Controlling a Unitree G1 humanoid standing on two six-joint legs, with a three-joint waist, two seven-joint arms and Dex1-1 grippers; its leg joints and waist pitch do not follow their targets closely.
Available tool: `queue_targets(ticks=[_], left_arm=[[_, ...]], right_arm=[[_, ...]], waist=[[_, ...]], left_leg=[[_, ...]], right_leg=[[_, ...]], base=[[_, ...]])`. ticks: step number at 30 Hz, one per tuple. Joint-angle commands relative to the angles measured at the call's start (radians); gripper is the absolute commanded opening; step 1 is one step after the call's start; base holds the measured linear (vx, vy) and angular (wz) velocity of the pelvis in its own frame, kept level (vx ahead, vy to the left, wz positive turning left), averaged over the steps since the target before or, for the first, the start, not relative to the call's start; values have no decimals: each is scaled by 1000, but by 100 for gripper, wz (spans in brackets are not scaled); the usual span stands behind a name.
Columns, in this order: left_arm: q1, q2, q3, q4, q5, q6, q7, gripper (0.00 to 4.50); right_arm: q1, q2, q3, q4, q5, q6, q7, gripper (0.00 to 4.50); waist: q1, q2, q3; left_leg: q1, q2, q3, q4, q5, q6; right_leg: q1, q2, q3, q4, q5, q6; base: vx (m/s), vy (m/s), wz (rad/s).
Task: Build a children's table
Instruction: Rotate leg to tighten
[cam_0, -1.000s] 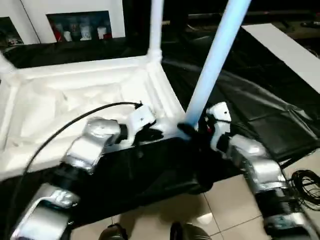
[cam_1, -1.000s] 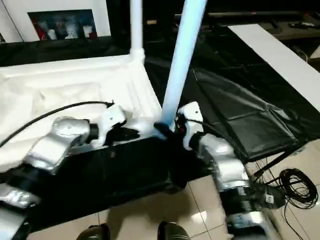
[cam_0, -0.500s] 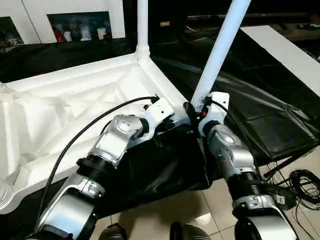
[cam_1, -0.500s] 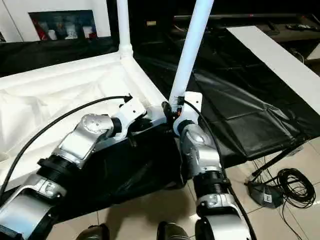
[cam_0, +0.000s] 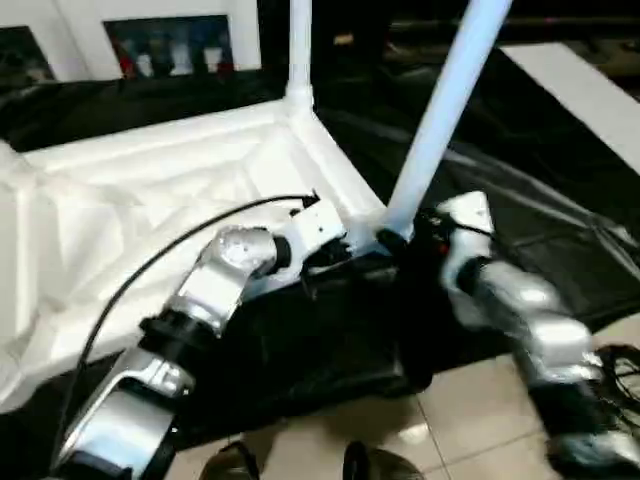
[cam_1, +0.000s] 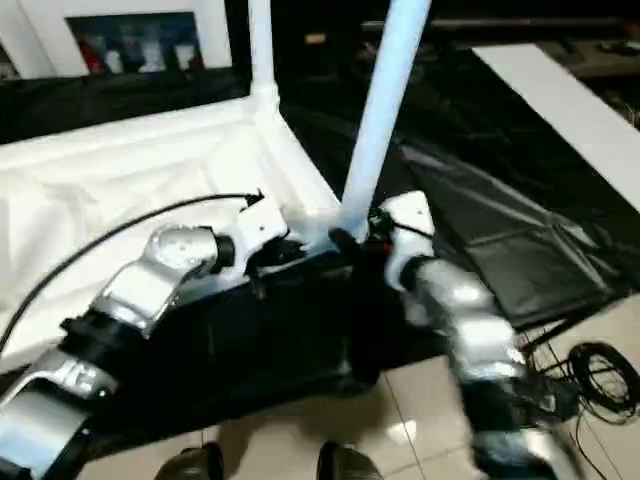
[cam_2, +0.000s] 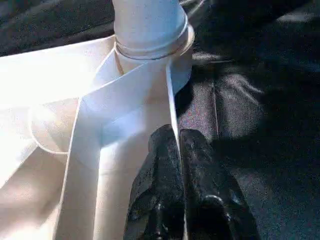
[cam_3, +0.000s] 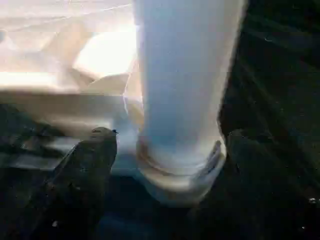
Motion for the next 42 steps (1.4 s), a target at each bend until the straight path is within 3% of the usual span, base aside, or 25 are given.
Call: queue_targets(ticks=[1, 2, 5, 7, 11, 12, 13, 16, 18, 21, 24, 27, 32, 36, 37, 38, 40, 41, 42], left_arm=[[39, 15, -27, 45, 9, -38, -36, 0], [41, 20, -29, 43, 6, -67, -49, 0], [42, 24, -26, 39, -1, -118, -64, 0], [42, 23, -23, 36, -5, -125, -65, 0], [41, 16, -12, 29, -14, -155, -51, 0], [42, 16, -8, 27, -12, -161, -42, 27], [42, 16, -8, 27, -12, -161, -42, 27], [52, 7, 63, -38, -85, -79, -39, 55], [60, 21, 101, -92, -126, -35, -51, 65], [67, 47, 148, -157, -172, 10, -66, 90], [75, 83, 164, -185, -186, 31, -94, 106], [94, 113, 147, -187, -168, 18, -116, 136], [119, 116, 120, -226, -186, 75, -143, 174], [91, 75, 86, -194, -168, 85, -126, 220], [84, 69, 81, -181, -161, 79, -120, 220], [62, 51, 72, -146, -151, 74, -114, 238], [55, 44, 70, -135, -147, 73, -110, 249], [44, 36, 70, -123, -140, 71, -99, 256], [43, 35, 68, -125, -138, 68, -97, 266]], right_arm=[[62, -79, 19, -91, 40, 29, 123, 381], [86, -111, 26, -120, 48, 31, 159, 381], [124, -160, 46, -175, 61, 43, 213, 381], [135, -171, 53, -193, 69, 51, 229, 381], [152, -149, 61, -244, 79, 73, 216, 381], [151, -137, 60, -249, 80, 76, 202, 387], [151, -137, 60, -249, 80, 76, 202, 387], [146, -73, 74, -263, 63, 55, 137, 389], [142, -42, 73, -273, 72, 67, 113, 389], [136, -10, 81, -274, 70, 69, 77, 389], [134, 12, 95, -273, 55, 72, 58, 389], [142, 9, 113, -281, 44, 68, 68, 389], [153, -23, 95, -290, 47, 62, 88, 389], [170, -125, 62, -298, 50, 57, 158, 389], [173, -140, 60, -299, 48, 56, 167, 389], [178, -172, 41, -292, 43, 47, 180, 389], [179, -179, 32, -289, 44, 46, 182, 389], [179, -184, 22, -289, 48, 46, 183, 389], [179, -184, 20, -290, 49, 45, 181, 389]], waist=[[5, -1, -59], [9, -2, -60], [7, -4, -59], [8, -4, -58], [11, 1, -60], [11, 1, -59], [11, 1, -60], [12, 6, -64], [12, 11, -70], [11, 9, -69], [10, 3, -65], [11, 10, -64], [13, 13, -66], [21, 18, -64], [20, 15, -64], [21, 19, -66], [19, 13, -67], [19, 18, -66], [15, 13, -68]], left_leg=[[9, 18, -11, -57, -206, 72], [15, 22, -10, -54, -210, 80], [7, 19, -12, -55, -215, 81], [12, 21, -11, -54, -220, 83], [13, 24, -12, -54, -212, 78], [11, 23, -12, -54, -208, 77], [12, 23, -12, -55, -207, 76], [10, 22, -11, -54, -191, 67], [13, 25, -10, -50, -155, 71], [12, 23, -7, -48, -118, 86], [12, 21, -6, -49, -130, 87], [15, 23, -8, -51, -140, 73], [18, 24, -6, -50, -140, 62], [16, 23, -6, -48, -153, 67], [15, 22, -6, -48, -158, 69], [15, 22, -8, -47, -162, 68], [13, 19, -8, -44, -169, 71], [11, 19, -9, -45, -170, 72], [9, 17, -11, -43, -170, 72]], right_leg=[[60, -61, 41, -80, -267, -158], [57, -63, 43, -80, -262, -158], [58, -64, 40, -81, -293, -161], [53, -66, 42, -83, -313, -160], [50, -66, 42, -80, -304, -166], [51, -66, 42, -80, -297, -171], [51, -66, 42, -80, -295, -172], [54, -68, 42, -74, -258, -191], [53, -64, 42, -62, -163, -219], [56, -60, 41, -52, -68, -245], [57, -61, 41, -55, -104, -231], [55, -63, 43, -57, -142, -211], [56, -62, 45, -54, -115, -215], [60, -62, 46, -55, -111, -221], [60, -61, 46, -58, -116, -217], [62, -63, 45, -57, -121, -216], [65, -62, 45, -60, -136, -214], [64, -63, 44, -62, -149, -214], [69, -64, 42, -61, -158, -211]], base=[[0, 0, 0], [0, 0, 0], [0, 0, 0], [0, 0, 0], [0, 0, 0], [0, 0, 0], [0, 0, 0], [0, 0, 0], [0, 0, 0], [0, 0, 0], [0, 0, 0], [0, 0, 0], [0, 0, 0], [0, 0, 0], [0, 0, 0], [0, 0, 0], [0, 0, 0], [0, 0, 0], [0, 0, 0]])
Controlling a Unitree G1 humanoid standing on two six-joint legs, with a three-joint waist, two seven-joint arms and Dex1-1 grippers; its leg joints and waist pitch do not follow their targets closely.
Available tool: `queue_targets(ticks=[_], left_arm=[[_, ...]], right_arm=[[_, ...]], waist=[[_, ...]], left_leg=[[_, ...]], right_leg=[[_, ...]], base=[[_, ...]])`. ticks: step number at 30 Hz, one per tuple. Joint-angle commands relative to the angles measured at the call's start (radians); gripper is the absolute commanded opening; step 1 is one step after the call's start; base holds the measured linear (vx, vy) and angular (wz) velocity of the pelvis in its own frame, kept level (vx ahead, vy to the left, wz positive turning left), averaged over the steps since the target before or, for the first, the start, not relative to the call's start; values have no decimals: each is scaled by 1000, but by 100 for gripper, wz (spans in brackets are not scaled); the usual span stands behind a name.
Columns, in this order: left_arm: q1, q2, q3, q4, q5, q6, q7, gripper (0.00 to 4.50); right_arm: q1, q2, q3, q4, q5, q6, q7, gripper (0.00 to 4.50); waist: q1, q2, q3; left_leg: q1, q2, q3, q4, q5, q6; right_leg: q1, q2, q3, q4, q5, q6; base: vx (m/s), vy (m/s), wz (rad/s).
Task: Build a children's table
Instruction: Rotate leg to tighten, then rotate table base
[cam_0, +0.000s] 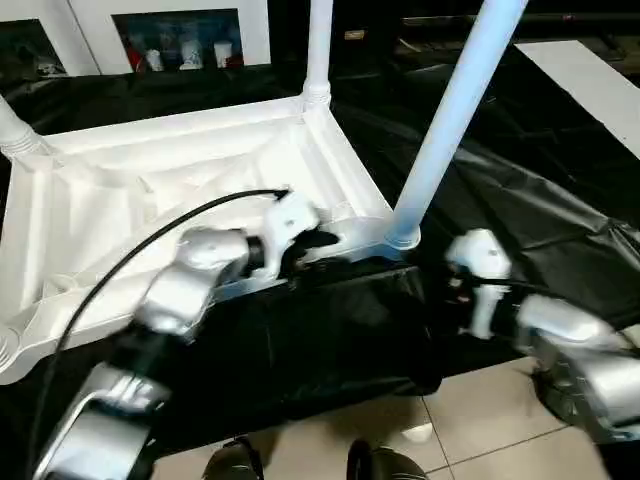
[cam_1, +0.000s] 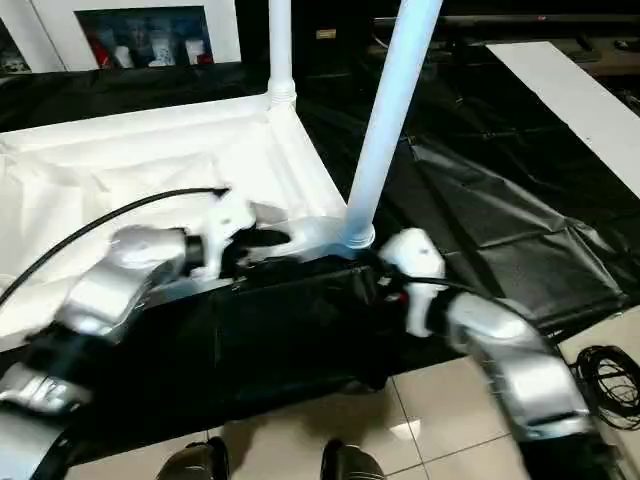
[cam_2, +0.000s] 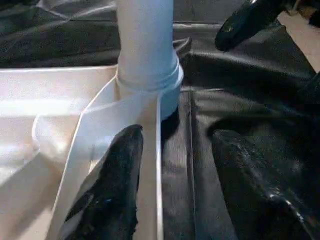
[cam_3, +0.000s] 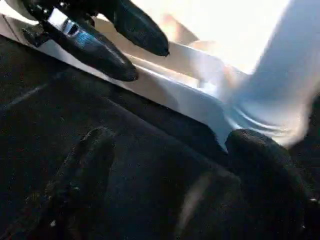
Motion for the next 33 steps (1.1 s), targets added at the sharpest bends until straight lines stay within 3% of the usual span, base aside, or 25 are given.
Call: queue_targets(ticks=[1, 2, 3, 8, 9, 10, 11, 13, 14, 16, 17, 18, 21, 26, 33], left_arm=[[-8, -1, -11, -3, 13, -6, 11, 266], [-7, 0, -10, -7, 12, -3, 12, 283], [12, 18, 14, -56, -12, 14, 8, 290], [68, 72, 74, -167, -85, 45, -37, 306], [93, 96, 97, -212, -118, 74, -61, 306], [98, 101, 102, -220, -123, 80, -66, 306], [122, 126, 111, -258, -144, 103, -93, 306], [173, 173, 124, -333, -192, 152, -152, 306], [198, 191, 130, -370, -217, 176, -176, 306], [254, 216, 141, -452, -275, 218, -204, 306], [271, 220, 144, -474, -288, 227, -206, 306], [293, 226, 140, -497, -293, 232, -204, 306], [354, 237, 121, -544, -281, 232, -180, 306], [419, 221, 95, -559, -202, 217, -80, 306], [457, 171, 87, -481, -80, 137, 114, 306]], right_arm=[[6, -7, -19, -10, 2, -5, 3, 389], [6, -7, -18, -11, 4, -5, 2, 389], [3, 6, -5, -15, 11, -5, -3, 389], [-30, 57, 16, 26, 11, -5, -31, 389], [-57, 85, 27, 70, -7, -18, -52, 389], [-67, 94, 29, 85, -13, -25, -58, 389], [-85, 114, 30, 117, -24, -41, -71, 389], [-124, 150, 23, 174, -28, -59, -96, 389], [-141, 165, 19, 196, -25, -66, -102, 389], [-186, 198, 8, 250, -26, -94, -124, 389], [-200, 207, 4, 269, -32, -106, -137, 389], [-216, 218, -2, 292, -35, -118, -152, 389], [-260, 239, -18, 363, -39, -138, -175, 389], [-345, 265, -42, 513, -49, -202, -194, 389], [-461, 275, -98, 719, -68, -300, -297, 389]], waist=[[6, 8, -77], [2, 4, -77], [2, 9, -82], [-3, 13, -90], [-4, 9, -93], [-8, 11, -91], [-7, 13, -90], [-8, 16, -88], [-8, 15, -90], [-6, 22, -91], [-7, 12, -88], [-3, 18, -88], [-3, 14, -82], [-1, 15, -79], [-2, 15, -82]], left_leg=[[13, 17, -13, -50, -163, 71], [13, 16, -11, -48, -156, 76], [14, 17, -12, -46, -146, 79], [16, 20, -11, -44, -112, 98], [19, 21, -9, -43, -115, 93], [17, 21, -11, -45, -116, 90], [23, 20, -6, -43, -134, 84], [18, 21, -9, -47, -132, 70], [25, 22, -7, -46, -140, 61], [27, 24, -7, -45, -147, 49], [26, 23, -4, -47, -155, 46], [28, 23, -4, -46, -161, 41], [23, 21, -7, -49, -199, 23], [28, 18, -5, -48, -224, 10], [26, 16, -7, -45, -211, 11]], right_leg=[[72, -64, 42, -63, -151, -212], [71, -62, 42, -63, -134, -219], [73, -62, 42, -60, -111, -229], [73, -60, 40, -47, -49, -272], [72, -60, 39, -46, -56, -279], [71, -61, 38, -45, -67, -282], [65, -57, 40, -52, -99, -276], [67, -60, 40, -49, -122, -273], [63, -59, 41, -48, -130, -270], [62, -62, 42, -42, -130, -274], [61, -57, 42, -48, -142, -265], [58, -58, 44, -45, -149, -263], [60, -61, 44, -51, -235, -228], [51, -57, 47, -61, -300, -185], [52, -54, 45, -59, -274, -182]], base=[[0, 0, 0], [0, 0, 0], [0, 0, 0], [0, 0, 0], [0, 0, 0], [0, 0, 0], [0, 0, 0], [0, 0, 0], [0, 0, 0], [0, 0, 0], [0, 0, 0], [0, 0, 0], [0, 0, 0], [0, 0, 0], [0, 0, 0]])
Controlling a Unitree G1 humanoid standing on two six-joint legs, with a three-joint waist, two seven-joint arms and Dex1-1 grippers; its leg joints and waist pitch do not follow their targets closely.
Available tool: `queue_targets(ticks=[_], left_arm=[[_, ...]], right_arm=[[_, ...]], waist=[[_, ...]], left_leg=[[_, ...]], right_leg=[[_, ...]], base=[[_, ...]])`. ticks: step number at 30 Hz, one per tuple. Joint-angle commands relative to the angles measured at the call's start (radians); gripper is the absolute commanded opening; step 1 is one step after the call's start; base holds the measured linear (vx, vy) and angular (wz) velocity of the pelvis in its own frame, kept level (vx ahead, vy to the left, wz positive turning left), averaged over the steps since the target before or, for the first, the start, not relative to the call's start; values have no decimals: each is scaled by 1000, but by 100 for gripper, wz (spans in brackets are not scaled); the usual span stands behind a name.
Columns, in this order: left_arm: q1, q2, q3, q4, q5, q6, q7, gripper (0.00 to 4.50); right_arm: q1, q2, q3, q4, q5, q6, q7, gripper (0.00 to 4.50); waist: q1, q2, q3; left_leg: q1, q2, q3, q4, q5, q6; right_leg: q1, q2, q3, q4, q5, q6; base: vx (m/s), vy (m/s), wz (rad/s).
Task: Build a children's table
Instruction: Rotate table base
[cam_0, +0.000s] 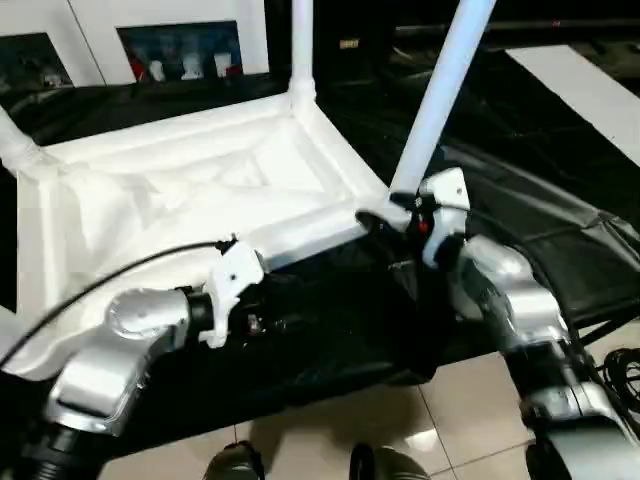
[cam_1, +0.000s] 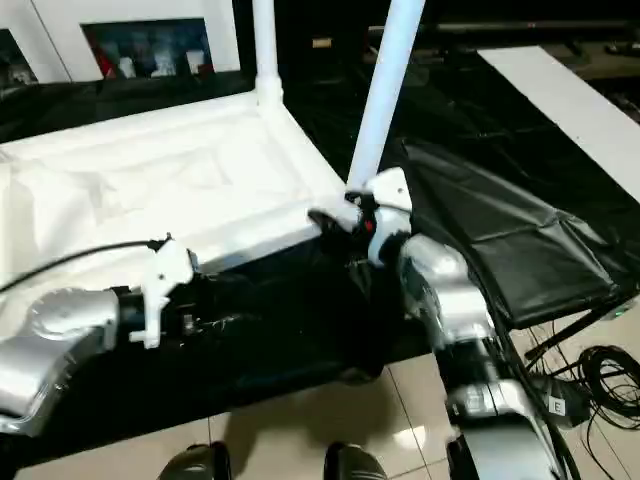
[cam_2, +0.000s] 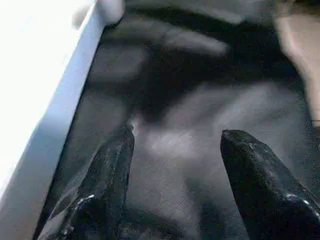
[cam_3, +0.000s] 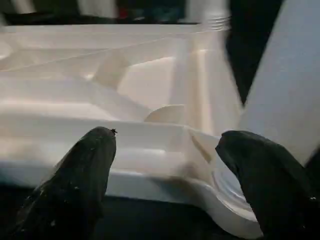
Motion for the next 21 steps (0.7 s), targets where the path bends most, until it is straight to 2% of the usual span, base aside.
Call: queue_targets(ticks=[1, 4, 5, 7, 9, 10, 11, 12, 13, 14, 15, 17, 18, 19, 21], left_arm=[[11, -15, -3, 27, 37, -43, 61, 306], [25, -49, 13, 62, 53, -95, 123, 306], [28, -52, 13, 64, 56, -98, 129, 306], [39, -51, 9, 62, 65, -111, 133, 306], [57, -48, 11, 51, 66, -117, 136, 306], [58, -47, 11, 50, 66, -118, 136, 306], [72, -44, 16, 38, 58, -125, 132, 306], [90, -40, 24, 20, 44, -132, 125, 306], [90, -40, 24, 20, 44, -132, 125, 306], [116, -34, 37, -6, 21, -138, 110, 306], [128, -31, 43, -18, 12, -138, 104, 306], [177, -10, 63, -61, -21, -141, 80, 306], [189, -3, 67, -72, -29, -141, 72, 306], [209, 10, 75, -91, -40, -137, 62, 306], [220, 16, 81, -100, -45, -135, 59, 306]], right_arm=[[-31, -15, -61, 64, 0, -40, -45, 389], [-85, -25, -98, 166, 10, -75, -76, 389], [-95, -27, -104, 185, 10, -83, -80, 389], [-128, -33, -124, 246, 13, -104, -87, 389], [-171, -54, -137, 335, 7, -142, -101, 389], [-174, -56, -137, 342, 7, -146, -102, 389], [-192, -70, -137, 381, 2, -164, -109, 389], [-199, -79, -134, 397, -9, -170, -103, 389], [-199, -79, -134, 397, -9, -170, -103, 389], [-186, -86, -123, 381, -22, -169, -72, 389], [-176, -88, -118, 365, -25, -165, -57, 389], [-117, -94, -96, 284, -23, -142, 25, 389], [-99, -95, -90, 259, -21, -134, 49, 389], [-52, -104, -65, 196, -20, -115, 104, 389], [-23, -109, -47, 158, -20, -104, 137, 389]], waist=[[-3, 6, -82], [-2, 6, -84], [-5, 3, -87], [-5, 3, -90], [-10, -3, -89], [-10, -1, -91], [-10, -3, -90], [-12, -9, -89], [-12, -8, -88], [-12, -7, -86], [-13, -10, -85], [-14, -11, -82], [-16, -12, -77], [-14, -11, -77], [-14, -12, -75]], left_leg=[[24, 15, -6, -59, -208, 15], [21, 14, -5, -56, -181, 26], [15, 13, -6, -54, -164, 35], [16, 14, -6, -51, -142, 50], [11, 12, -4, -49, -120, 73], [13, 12, -3, -47, -118, 77], [13, 12, -1, -45, -117, 86], [12, 12, 0, -45, -122, 93], [10, 13, -1, -45, -123, 94], [12, 14, 0, -45, -133, 96], [11, 14, -1, -46, -137, 97], [10, 16, -2, -48, -152, 93], [12, 18, -3, -52, -178, 93], [16, 19, -3, -52, -189, 90], [15, 20, -5, -56, -203, 80]], right_leg=[[50, -53, 43, -74, -266, -181], [53, -50, 41, -67, -205, -200], [57, -51, 40, -60, -170, -212], [58, -52, 39, -55, -133, -224], [62, -50, 39, -51, -97, -240], [61, -52, 38, -51, -93, -246], [61, -51, 39, -51, -88, -250], [61, -50, 38, -54, -101, -252], [62, -52, 38, -52, -107, -253], [59, -51, 38, -56, -130, -247], [59, -51, 37, -56, -140, -245], [59, -54, 37, -59, -173, -235], [53, -51, 37, -66, -215, -217], [51, -51, 36, -68, -233, -212], [50, -50, 37, -70, -259, -201]], base=[[0, 0, 0], [0, 0, 0], [0, 0, 0], [0, 0, 0], [0, 0, 0], [0, 0, 0], [0, 0, 0], [0, 0, 0], [0, 0, 0], [0, 0, 0], [0, 0, 0], [0, 0, 0], [0, 0, 0], [0, 0, 0], [0, 0, 0]])
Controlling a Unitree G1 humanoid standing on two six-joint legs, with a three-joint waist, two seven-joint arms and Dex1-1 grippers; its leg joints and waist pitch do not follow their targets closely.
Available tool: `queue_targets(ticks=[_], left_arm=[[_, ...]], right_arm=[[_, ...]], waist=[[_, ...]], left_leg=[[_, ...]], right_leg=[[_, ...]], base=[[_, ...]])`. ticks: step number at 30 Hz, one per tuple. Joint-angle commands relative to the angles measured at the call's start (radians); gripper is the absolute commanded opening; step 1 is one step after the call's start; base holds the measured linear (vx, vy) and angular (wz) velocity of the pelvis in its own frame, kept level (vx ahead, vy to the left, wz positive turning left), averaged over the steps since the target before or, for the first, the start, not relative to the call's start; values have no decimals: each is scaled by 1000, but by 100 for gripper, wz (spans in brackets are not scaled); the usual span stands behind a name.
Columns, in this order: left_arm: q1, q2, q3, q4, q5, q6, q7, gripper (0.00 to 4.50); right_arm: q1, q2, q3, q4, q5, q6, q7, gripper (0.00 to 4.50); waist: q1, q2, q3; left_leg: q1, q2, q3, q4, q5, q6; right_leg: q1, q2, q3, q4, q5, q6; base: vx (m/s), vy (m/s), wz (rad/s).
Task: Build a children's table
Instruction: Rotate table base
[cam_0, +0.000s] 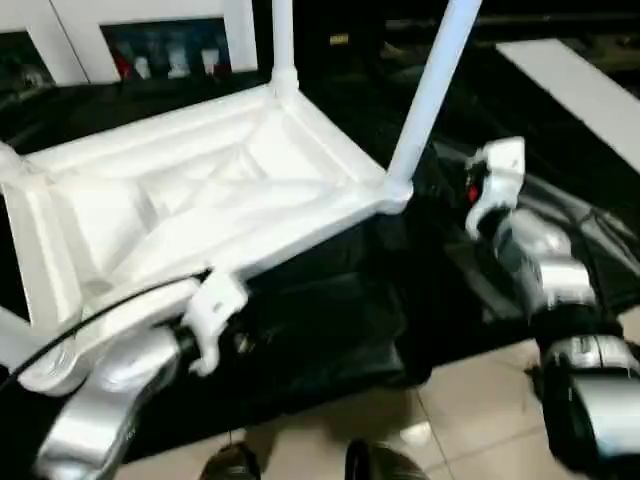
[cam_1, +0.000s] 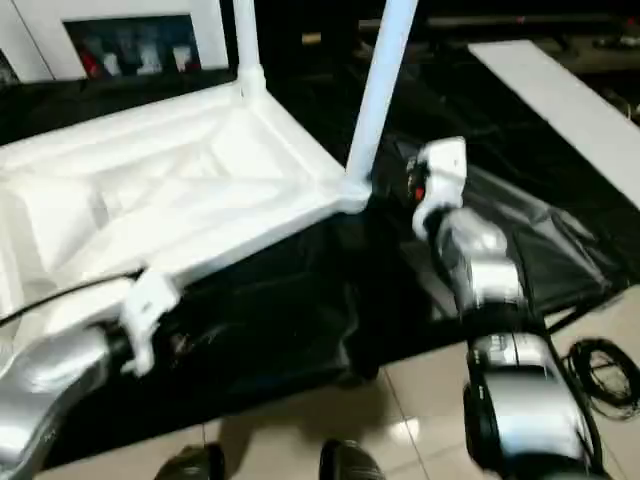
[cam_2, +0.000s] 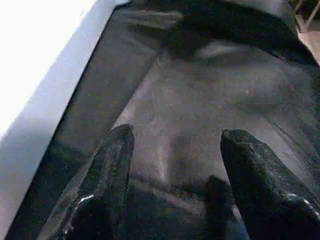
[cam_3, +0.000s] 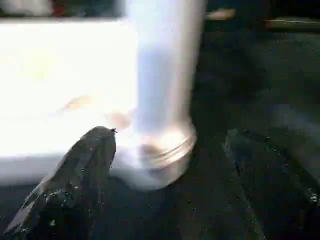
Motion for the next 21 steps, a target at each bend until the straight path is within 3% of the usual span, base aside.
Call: queue_targets(ticks=[1, 4, 5, 8, 10, 12, 15, 17, 18, 21], left_arm=[[14, 13, 14, -39, -13, 6, -14, 306], [18, 22, 19, -42, -11, 7, -15, 310], [19, 22, 27, -41, -11, 4, -9, 310], [22, 20, 46, -38, -9, 0, 12, 312], [24, 22, 49, -39, -9, 0, 19, 312], [42, 34, 55, -51, -14, 7, 22, 312], [81, 56, 66, -87, -23, 24, 19, 312], [92, 59, 72, -95, -23, 28, 18, 312], [106, 62, 80, -102, -22, 31, 22, 312], [124, 61, 89, -110, -18, 31, 33, 312]], right_arm=[[35, -23, 40, -76, -3, 30, 77, 389], [49, -26, 66, -99, 14, 40, 135, 406], [38, -15, 73, -92, 28, 40, 165, 406], [-22, 29, 66, -35, 36, 25, 185, 426], [-39, 41, 64, -20, 31, 19, 185, 444], [-111, 78, 55, 65, 0, -20, 143, 444], [-209, 103, 44, 188, -25, -47, 65, 444], [-238, 106, 29, 229, -19, -58, 39, 444], [-273, 106, 8, 280, -14, -73, -4, 444], [-308, 101, -22, 334, -6, -88, -56, 444]], waist=[[4, 6, -75], [4, 5, -73], [5, 9, -70], [3, 14, -67], [-1, 12, -68], [-4, 13, -64], [-2, 9, -63], [-1, 14, -62], [1, 8, -63], [7, 13, -63]], left_leg=[[23, 19, -6, -63, -223, 68], [23, 20, -7, -65, -243, 59], [24, 19, -8, -66, -252, 55], [23, 20, -11, -68, -266, 45], [20, 18, -13, -68, -274, 40], [22, 19, -14, -70, -286, 34], [28, 21, -11, -68, -265, 37], [29, 20, -9, -68, -254, 38], [33, 21, -5, -66, -244, 40], [31, 22, -5, -67, -226, 49]], right_leg=[[49, -51, 38, -74, -278, -198], [49, -53, 39, -76, -301, -194], [46, -54, 40, -77, -314, -190], [46, -56, 40, -78, -324, -194], [49, -58, 39, -77, -331, -196], [45, -61, 38, -79, -351, -204], [41, -61, 40, -76, -321, -217], [40, -56, 41, -73, -298, -220], [37, -55, 41, -71, -270, -229], [39, -52, 40, -64, -215, -236]], base=[[0, 0, 0], [0, 0, 0], [0, 0, 0], [0, 0, 0], [0, 0, 0], [0, 0, 0], [0, 0, 0], [0, 0, 0], [0, 0, 0], [0, 0, 0]])
